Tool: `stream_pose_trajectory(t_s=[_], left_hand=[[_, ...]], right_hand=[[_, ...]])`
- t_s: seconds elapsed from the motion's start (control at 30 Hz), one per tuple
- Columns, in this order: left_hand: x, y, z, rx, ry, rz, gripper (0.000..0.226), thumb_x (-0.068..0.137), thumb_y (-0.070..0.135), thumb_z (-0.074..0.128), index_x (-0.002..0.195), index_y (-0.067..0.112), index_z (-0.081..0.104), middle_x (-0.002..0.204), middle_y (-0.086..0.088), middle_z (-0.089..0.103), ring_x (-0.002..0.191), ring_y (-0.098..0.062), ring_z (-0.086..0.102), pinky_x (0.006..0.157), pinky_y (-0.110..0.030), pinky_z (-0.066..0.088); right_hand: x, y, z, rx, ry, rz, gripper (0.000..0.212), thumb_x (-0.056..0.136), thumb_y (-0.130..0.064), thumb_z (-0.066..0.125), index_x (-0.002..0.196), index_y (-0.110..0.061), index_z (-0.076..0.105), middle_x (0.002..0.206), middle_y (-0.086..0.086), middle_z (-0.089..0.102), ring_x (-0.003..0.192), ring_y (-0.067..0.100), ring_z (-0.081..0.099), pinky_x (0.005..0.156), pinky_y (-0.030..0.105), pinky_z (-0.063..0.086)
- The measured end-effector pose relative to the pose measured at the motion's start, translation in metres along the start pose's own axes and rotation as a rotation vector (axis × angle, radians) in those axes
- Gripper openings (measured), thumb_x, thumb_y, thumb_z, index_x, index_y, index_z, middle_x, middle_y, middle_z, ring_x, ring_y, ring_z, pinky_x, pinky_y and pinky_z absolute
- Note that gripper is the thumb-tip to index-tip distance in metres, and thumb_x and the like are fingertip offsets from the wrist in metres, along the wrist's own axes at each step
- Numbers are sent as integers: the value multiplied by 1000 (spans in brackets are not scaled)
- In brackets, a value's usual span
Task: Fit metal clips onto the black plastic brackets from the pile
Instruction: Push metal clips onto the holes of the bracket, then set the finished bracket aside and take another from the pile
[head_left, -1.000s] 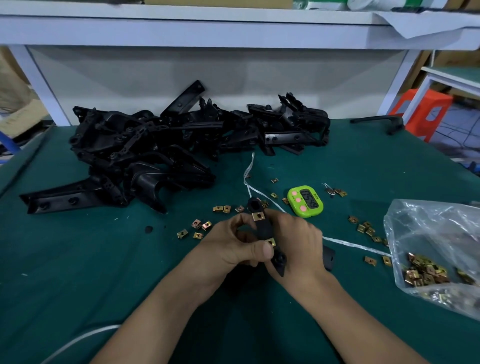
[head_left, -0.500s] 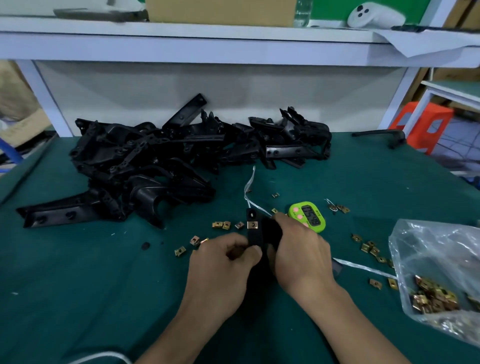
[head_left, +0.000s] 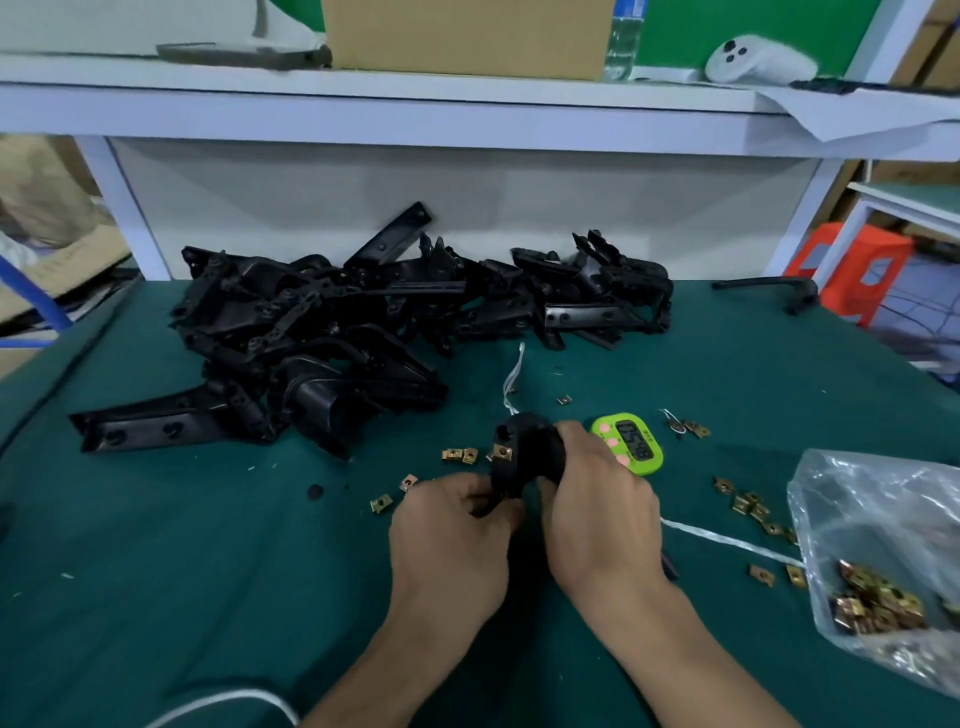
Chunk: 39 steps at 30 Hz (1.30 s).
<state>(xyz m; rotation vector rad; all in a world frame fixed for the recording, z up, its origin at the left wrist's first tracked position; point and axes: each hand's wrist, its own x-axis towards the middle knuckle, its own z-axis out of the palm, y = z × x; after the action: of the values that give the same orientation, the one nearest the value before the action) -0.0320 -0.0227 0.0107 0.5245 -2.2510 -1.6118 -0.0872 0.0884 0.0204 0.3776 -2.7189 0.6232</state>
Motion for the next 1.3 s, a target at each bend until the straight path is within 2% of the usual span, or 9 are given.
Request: stream_pose_trajectory(t_s=[0.17, 0.3, 0.47, 0.7, 0.83, 0.93, 1.13, 1.2, 1.3], left_hand=[[2, 6, -6, -21, -3, 63, 23, 80, 15, 79, 78, 37, 76, 73, 25, 73, 71, 6, 68, 60, -7, 47], [1, 26, -11, 11, -21, 243, 37, 81, 24, 78, 98, 55, 68, 83, 35, 70, 80, 10, 66, 66, -1, 43], [2, 59, 14, 39, -18, 399, 20, 88, 27, 71, 101, 42, 67, 82, 17, 73, 78, -6, 69, 72, -33, 58], [1, 135, 100, 56, -255, 591, 18, 82, 37, 59, 98, 33, 68, 70, 11, 67, 63, -14, 60, 63, -36, 53], [-17, 176, 183, -62, -566, 323, 12, 83, 24, 66, 90, 28, 75, 61, 6, 66, 55, -19, 57, 58, -33, 46], [-40, 198, 243, -148, -812, 92, 12, 88, 12, 65, 91, 4, 74, 60, 1, 66, 49, -14, 55, 49, -24, 40], [-89, 221, 338, 72, -1040, 29, 21, 83, 14, 71, 63, 8, 65, 55, -6, 62, 36, -11, 48, 37, -17, 32], [-99, 236, 366, -92, -1149, -158, 17, 91, 14, 71, 77, 7, 65, 65, -6, 68, 50, -10, 60, 45, -19, 42], [-102, 259, 395, -272, -1173, -322, 30, 92, 30, 75, 106, 8, 61, 127, -13, 65, 105, -22, 64, 74, -28, 52]], right_hand=[[7, 10, -13, 218, -78, 8, 21, 86, -22, 70, 93, -29, 51, 74, -10, 57, 67, 21, 48, 61, 36, 42], [13, 19, -34, 450, -173, 54, 24, 83, -18, 73, 80, -36, 58, 71, -22, 62, 67, 0, 57, 54, 13, 40], [7, 33, -67, 619, -222, 97, 9, 84, -25, 72, 85, -29, 65, 72, -7, 68, 60, 6, 59, 56, 28, 47], [-19, 106, -147, 912, -131, 318, 30, 77, -22, 64, 104, -36, 68, 69, -1, 63, 60, 13, 55, 55, 24, 44], [-44, 168, -190, 1020, 106, 610, 28, 82, -20, 70, 106, -34, 72, 76, 4, 72, 60, 18, 65, 56, 29, 49], [-68, 215, -218, 1158, 245, 774, 21, 88, -9, 66, 97, -24, 77, 89, 10, 77, 70, 25, 71, 65, 34, 55], [-118, 293, -247, 1210, 403, 1100, 6, 84, -1, 66, 84, -1, 72, 61, 12, 66, 43, 22, 60, 38, 25, 43], [-104, 326, -261, 1228, 437, 1159, 6, 86, -3, 62, 90, 0, 66, 62, 13, 63, 43, 22, 58, 38, 24, 42], [-62, 371, -289, 1357, 540, 1163, 21, 94, -23, 62, 100, -2, 60, 87, 15, 62, 72, 27, 61, 61, 34, 56]])
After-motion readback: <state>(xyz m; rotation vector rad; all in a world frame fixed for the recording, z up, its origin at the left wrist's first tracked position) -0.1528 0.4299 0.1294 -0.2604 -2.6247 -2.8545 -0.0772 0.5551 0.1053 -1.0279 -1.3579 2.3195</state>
